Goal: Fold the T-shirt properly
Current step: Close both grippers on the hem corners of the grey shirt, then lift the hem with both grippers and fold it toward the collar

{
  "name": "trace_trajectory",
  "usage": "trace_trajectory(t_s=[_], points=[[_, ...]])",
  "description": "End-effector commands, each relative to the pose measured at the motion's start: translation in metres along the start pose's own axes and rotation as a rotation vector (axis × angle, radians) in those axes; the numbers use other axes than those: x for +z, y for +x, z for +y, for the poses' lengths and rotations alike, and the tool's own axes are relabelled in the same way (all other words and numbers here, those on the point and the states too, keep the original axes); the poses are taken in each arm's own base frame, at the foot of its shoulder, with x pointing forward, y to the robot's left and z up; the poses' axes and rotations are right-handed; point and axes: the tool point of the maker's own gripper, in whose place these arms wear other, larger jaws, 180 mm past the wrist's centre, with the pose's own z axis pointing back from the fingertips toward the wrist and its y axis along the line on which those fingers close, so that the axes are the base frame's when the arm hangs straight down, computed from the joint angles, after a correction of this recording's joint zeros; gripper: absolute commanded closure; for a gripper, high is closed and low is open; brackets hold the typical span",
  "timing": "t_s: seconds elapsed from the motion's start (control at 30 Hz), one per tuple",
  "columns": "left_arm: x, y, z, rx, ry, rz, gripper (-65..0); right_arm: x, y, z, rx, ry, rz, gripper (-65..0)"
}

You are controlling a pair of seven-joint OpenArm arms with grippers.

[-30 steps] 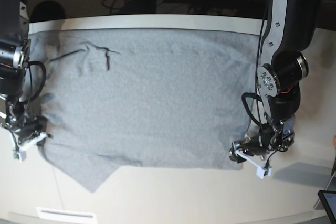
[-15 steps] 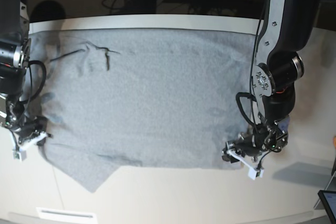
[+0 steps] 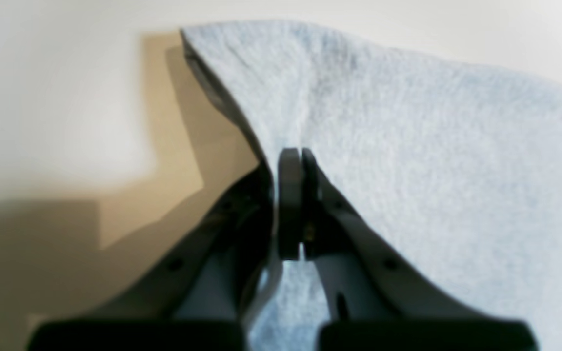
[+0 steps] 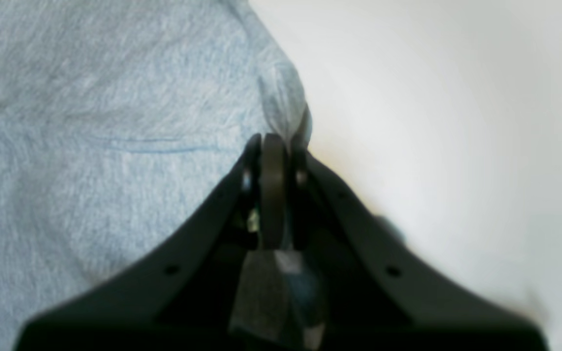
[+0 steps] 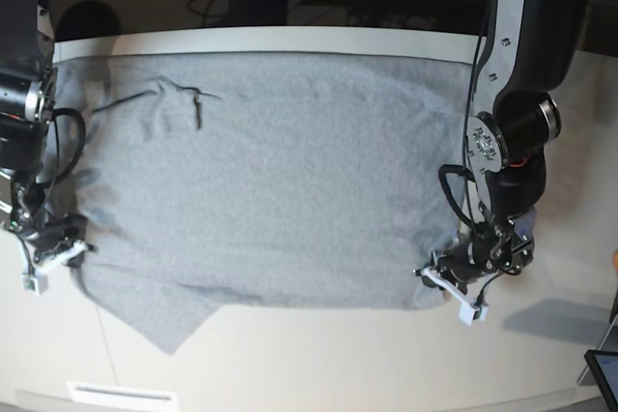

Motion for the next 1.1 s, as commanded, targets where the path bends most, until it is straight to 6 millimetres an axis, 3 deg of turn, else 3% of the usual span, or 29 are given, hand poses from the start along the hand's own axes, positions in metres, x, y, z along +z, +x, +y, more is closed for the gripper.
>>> trace_trajectory(t_s=[0.0,0.23,0.5,0.67,1.07], points=[[0.01,0.031,0.006,-0.021,0.018,-0.07,0.0,0.005,0.029,-0.003,0.024,-0.004,-0.056,-0.3],[0.014,0.036,0.011,-0.041,0.033,-0.094,0.0,0.012,0.045,0.005,0.086,0.007,-0.119,-0.1],[0.022,0.045,0.013,-0.077,0.051,-0.11,0.0,0.014,0.048,0.003,0.09,0.004,-0.129,-0.1],[0.037,0.052,0.007,-0.232,0.08,-0.09,0.0,0.014,0.048,0.003,0.087,0.004,-0.133,-0.1],[0.07,0.031,0.017,-0.375,0.186,-0.035,0.0,0.016,0.045,0.002,0.096,0.003,-0.131,-0.1]])
